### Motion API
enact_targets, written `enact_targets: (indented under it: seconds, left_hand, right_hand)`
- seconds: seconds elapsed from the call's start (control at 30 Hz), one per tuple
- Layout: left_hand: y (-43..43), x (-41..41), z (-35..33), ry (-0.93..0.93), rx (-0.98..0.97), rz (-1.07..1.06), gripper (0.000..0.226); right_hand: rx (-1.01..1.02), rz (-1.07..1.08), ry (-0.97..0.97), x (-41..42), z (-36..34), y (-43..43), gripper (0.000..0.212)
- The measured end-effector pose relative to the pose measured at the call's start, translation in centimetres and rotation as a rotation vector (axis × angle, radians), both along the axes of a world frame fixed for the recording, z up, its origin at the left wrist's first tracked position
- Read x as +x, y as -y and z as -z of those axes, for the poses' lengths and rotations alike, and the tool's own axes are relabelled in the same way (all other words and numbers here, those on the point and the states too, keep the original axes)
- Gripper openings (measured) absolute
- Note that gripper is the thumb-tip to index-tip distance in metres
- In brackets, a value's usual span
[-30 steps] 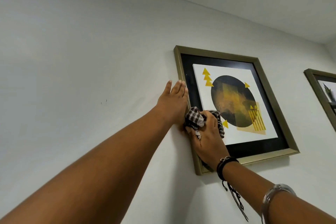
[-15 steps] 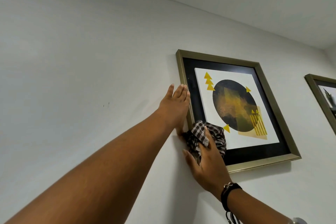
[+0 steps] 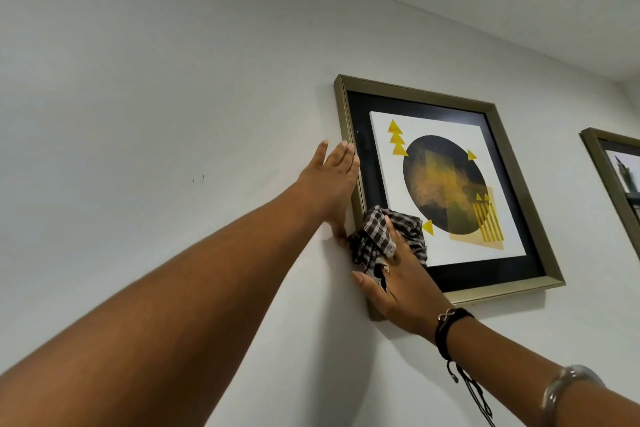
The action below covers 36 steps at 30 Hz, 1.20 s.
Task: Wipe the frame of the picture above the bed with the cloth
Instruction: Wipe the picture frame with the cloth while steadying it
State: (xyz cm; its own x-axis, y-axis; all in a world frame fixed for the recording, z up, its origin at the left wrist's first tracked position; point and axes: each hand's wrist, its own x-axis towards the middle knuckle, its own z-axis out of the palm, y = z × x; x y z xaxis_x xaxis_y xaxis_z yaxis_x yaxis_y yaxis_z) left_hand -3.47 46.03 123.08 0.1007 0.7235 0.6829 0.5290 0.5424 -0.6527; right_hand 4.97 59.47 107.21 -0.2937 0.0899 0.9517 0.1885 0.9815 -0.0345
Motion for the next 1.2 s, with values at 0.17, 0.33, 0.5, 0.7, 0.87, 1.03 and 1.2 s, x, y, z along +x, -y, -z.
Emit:
enact_targets:
  seconds: [0.17, 0.33, 0.5, 0.7, 0.87, 1.03, 1.2]
  left_hand:
    - [0.3, 0.4, -0.4, -0.006, -0.028, -0.029, 0.145]
    - [0.2, 0.2, -0.3, -0.016, -0.029, -0.028, 0.147]
    - [0.2, -0.6, -0.6, -0.028, -0.031, 0.018, 0.147]
    - [0.3, -1.3, -0.9, -0.057, -0.021, 0.086, 0.140]
    - [0.2, -1.4, -1.0, -0.055, -0.029, 0.095, 0.145]
    - [0.0, -1.9, -1.2, -0.051, -0.038, 0.141, 0.152]
    - [-0.7, -2.6, -0.8, -0.014, -0.037, 0.204, 0.154]
  right_hand:
    - [0.008, -0.020, -0.019, -0.2, 1.5, 0.1, 0.087]
    - [0.013, 0.013, 0.030, 0.0, 2.0, -0.3, 0.093]
    - [-0.082, -0.041, 0.086, 0.1, 1.3, -0.6, 0.093]
    - [-0.046, 0.055, 0.167, 0.4, -3.7, -0.8, 0.105]
    - [0.040, 0.092, 0.174, 0.4, -9.0, -0.5, 0.101]
    - [0.119, 0.168, 0.198, 1.5, -13.2, -1.1, 0.112]
    - [0.149, 0.161, 0.218, 2.0, -14.9, -2.2, 0.111]
